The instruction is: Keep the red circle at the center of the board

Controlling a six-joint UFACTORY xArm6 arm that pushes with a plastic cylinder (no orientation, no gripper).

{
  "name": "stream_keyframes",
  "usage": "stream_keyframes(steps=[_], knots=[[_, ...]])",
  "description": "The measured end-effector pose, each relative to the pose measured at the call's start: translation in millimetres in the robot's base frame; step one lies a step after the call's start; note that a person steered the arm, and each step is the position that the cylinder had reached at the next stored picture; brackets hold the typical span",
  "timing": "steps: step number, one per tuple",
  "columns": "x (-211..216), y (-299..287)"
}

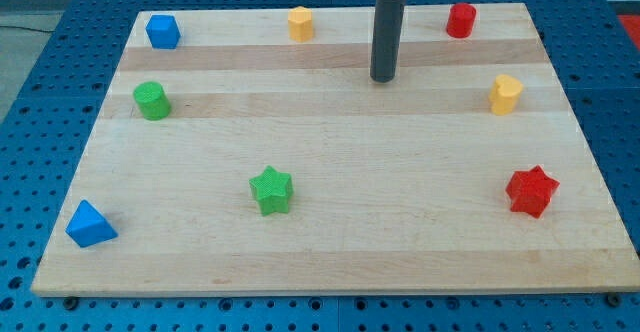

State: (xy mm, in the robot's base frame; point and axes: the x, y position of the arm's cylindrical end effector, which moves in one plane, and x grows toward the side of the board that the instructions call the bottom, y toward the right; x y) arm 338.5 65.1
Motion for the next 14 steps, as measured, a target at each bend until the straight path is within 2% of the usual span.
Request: stream_keyframes(steps=[7, 8, 9, 10, 11, 12, 13, 14], knots=[[-0.3, -17.4], [29.4, -19.0], [6.0, -4.6], [-29.5, 87.9], [-37.5, 165.1], [-84.6, 168.9], [-100.6, 168.2], [-117.8, 114.5]])
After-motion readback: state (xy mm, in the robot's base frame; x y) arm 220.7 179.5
